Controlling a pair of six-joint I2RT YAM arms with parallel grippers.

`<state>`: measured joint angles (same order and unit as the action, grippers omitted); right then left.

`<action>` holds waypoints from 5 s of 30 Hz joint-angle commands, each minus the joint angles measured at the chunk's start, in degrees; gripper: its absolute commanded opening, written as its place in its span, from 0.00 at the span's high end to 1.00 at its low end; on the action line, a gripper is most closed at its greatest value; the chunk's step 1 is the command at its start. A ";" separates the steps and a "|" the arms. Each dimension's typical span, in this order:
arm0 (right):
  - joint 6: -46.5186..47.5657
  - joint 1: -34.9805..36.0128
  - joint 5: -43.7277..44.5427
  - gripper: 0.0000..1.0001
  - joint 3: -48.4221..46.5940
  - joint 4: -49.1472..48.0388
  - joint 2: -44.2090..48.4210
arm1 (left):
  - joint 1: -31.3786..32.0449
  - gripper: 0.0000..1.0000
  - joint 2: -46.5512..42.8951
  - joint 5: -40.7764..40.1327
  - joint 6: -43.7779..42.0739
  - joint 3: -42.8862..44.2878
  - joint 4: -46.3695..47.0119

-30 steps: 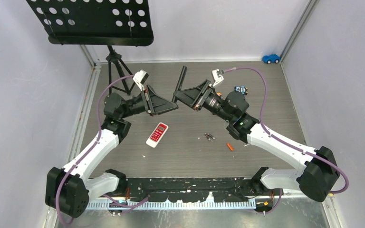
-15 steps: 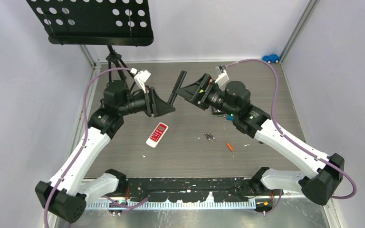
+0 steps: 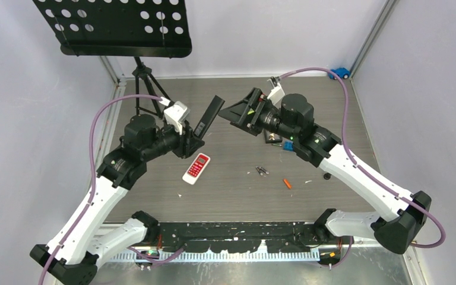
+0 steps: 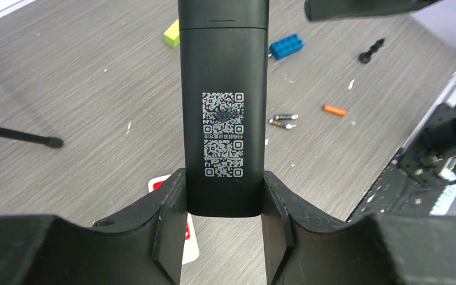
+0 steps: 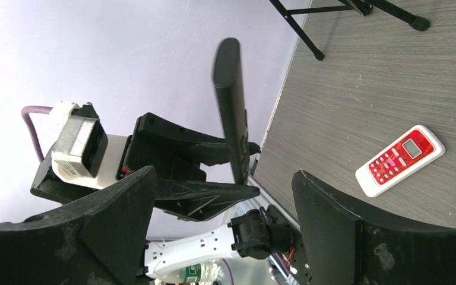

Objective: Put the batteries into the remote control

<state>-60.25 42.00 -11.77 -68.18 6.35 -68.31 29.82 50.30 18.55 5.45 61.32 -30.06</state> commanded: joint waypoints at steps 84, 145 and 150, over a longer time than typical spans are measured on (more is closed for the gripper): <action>-15.51 -1.22 -2.56 0.94 20.51 -48.61 2.64 | 2.04 0.91 7.40 -7.02 71.71 -21.25 79.38; 0.28 -11.06 -17.13 0.55 20.62 -24.27 -0.87 | -16.38 1.00 7.89 22.45 86.45 -21.79 76.33; -1.32 -11.04 -17.53 0.43 19.75 -24.99 -2.08 | -16.38 1.00 8.81 22.55 84.03 -21.62 74.32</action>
<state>-62.89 32.10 -31.94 -47.70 -24.75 -68.93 14.06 60.27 42.17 88.03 37.89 38.46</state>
